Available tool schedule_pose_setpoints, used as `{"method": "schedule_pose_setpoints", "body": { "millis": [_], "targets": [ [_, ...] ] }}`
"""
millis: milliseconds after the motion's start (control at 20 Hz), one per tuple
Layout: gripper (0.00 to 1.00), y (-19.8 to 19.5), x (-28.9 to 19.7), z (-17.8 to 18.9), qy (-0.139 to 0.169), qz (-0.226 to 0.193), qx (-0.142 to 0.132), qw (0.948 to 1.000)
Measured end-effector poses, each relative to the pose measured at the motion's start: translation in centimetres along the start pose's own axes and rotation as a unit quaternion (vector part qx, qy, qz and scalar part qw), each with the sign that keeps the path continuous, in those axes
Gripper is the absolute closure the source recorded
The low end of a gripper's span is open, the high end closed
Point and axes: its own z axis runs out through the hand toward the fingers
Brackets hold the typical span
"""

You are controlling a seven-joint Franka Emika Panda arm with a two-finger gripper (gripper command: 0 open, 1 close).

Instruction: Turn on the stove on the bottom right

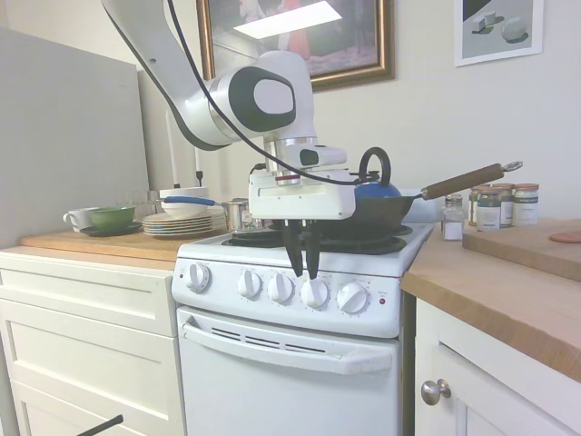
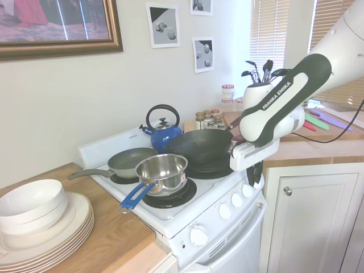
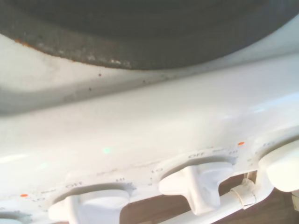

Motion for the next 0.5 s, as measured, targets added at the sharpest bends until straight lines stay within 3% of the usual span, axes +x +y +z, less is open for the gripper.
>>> {"method": "schedule_pose_setpoints", "body": {
  "millis": [500],
  "targets": [
    [0.0,0.08,-0.93,-0.34,-0.002,-0.005,0.003,1.0]
  ]
}}
